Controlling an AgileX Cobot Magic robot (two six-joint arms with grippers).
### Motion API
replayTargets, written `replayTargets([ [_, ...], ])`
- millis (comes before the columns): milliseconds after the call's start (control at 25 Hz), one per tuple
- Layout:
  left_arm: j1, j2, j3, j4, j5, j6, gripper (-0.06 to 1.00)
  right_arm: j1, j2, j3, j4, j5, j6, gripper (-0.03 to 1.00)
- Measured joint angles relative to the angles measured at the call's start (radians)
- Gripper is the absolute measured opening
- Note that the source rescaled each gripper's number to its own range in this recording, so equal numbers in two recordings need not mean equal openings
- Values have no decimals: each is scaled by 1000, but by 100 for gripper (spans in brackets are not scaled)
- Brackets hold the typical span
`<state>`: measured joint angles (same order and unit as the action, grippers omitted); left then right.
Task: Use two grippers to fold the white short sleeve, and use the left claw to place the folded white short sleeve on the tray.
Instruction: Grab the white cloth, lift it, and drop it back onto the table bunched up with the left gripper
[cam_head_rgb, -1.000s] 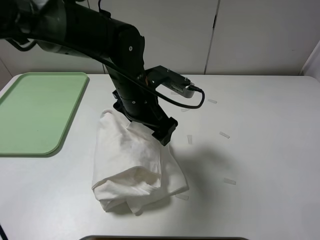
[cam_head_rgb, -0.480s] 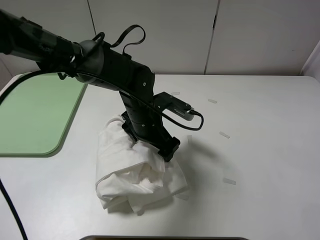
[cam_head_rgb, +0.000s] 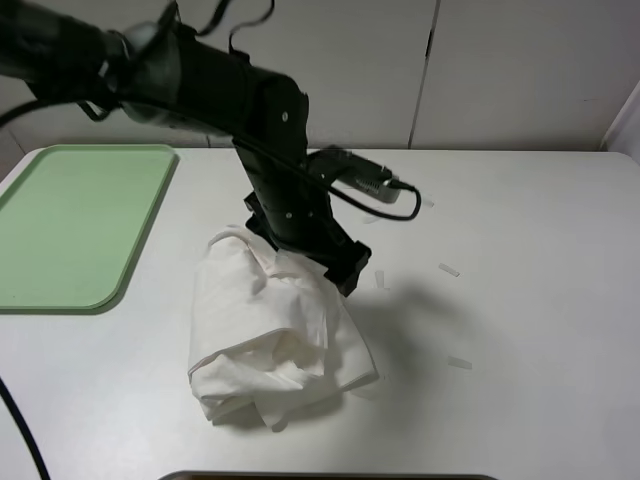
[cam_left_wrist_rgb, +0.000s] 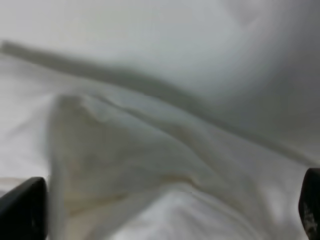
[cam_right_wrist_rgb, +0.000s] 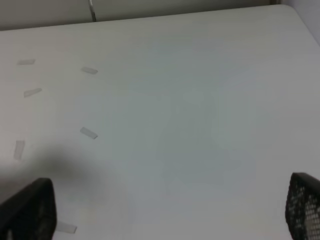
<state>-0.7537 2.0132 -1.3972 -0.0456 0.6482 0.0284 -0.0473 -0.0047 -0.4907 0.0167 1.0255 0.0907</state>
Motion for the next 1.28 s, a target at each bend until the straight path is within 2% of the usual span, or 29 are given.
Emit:
replayTargets([
  [120, 0, -47, -7, -1, 41, 0, 100, 0, 0, 0, 0, 0, 0, 100],
  [360, 0, -143, -7, 2, 257, 0, 100, 0, 0, 0, 0, 0, 0, 100],
  [520, 0, -144, 28, 7, 287, 0, 100, 0, 0, 0, 0, 0, 0, 100],
  [640, 0, -145, 145, 8, 223, 0, 100, 0, 0, 0, 0, 0, 0, 100],
  [800, 0, -129, 263, 11, 54, 0, 100, 0, 0, 0, 0, 0, 0, 100],
  [880, 0, -97, 293, 10, 1, 0, 100, 0, 0, 0, 0, 0, 0, 100],
  [1000, 0, -35, 300, 7, -47, 0, 100, 0, 0, 0, 0, 0, 0, 100],
  [1280, 0, 14, 292, -7, -57, 10, 100, 0, 0, 0, 0, 0, 0, 100],
])
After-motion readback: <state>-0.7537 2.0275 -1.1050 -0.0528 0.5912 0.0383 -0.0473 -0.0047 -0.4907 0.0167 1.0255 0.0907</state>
